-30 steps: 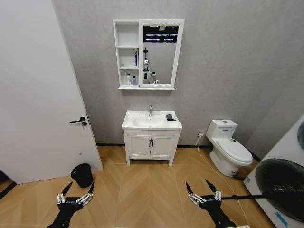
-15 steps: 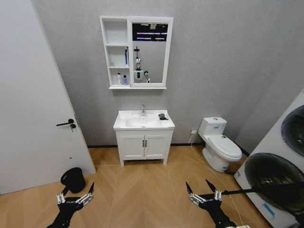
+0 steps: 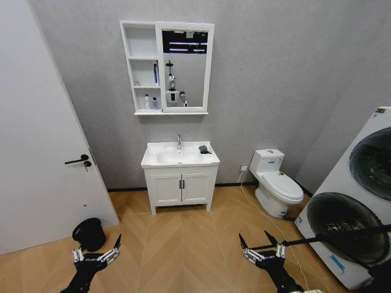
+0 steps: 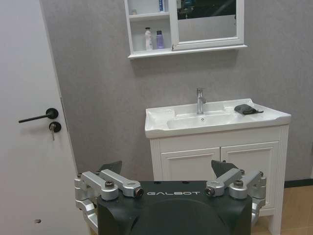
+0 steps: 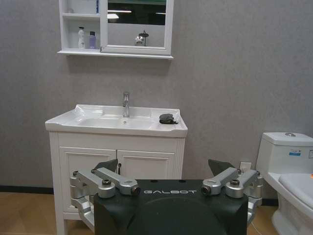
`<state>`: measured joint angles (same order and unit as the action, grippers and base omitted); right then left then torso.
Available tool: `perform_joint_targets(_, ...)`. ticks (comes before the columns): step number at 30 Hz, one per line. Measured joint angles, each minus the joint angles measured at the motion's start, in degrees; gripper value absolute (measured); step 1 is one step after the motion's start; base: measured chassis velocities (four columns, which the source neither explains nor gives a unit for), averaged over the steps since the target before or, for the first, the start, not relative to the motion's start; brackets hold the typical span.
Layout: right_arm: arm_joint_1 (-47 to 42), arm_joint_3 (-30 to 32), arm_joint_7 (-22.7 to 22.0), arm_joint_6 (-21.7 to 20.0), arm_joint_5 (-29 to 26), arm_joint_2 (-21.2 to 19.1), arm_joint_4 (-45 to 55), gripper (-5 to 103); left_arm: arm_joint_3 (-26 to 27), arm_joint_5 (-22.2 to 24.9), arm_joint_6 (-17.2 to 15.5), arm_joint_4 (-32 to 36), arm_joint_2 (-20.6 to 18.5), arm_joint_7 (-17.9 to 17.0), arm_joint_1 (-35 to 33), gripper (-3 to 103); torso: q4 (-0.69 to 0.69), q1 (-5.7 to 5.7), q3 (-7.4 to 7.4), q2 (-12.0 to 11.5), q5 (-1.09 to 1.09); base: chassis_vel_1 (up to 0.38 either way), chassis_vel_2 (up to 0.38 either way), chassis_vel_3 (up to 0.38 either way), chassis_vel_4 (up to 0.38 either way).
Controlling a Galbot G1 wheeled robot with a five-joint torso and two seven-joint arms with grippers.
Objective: Move facial cleanser and shampoo from washbasin to cabinet, then wipe washbasin with towel.
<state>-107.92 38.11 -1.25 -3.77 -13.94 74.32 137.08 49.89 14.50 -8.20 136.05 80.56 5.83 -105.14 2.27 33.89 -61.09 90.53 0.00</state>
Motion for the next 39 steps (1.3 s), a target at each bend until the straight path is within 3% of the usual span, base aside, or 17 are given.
perform_joint_targets(22,0.00,0.00,0.00,0.00,0.00,0.00,0.00,100,0.00,0.00,0.00,0.00,0.00,0.00,0.00,100,0.00,0.00,0.00,0.01,0.00,-0.003,0.017,0.018,-0.005)
perform_joint_targets(39,0.01,0.00,0.00,0.00,0.00,0.00,0.00,100,0.01,0.00,0.00,0.00,0.00,0.00,0.01,100,-0.02,0.04,-0.01,-0.02,-0.01,-0.099,0.105,0.099,-0.089)
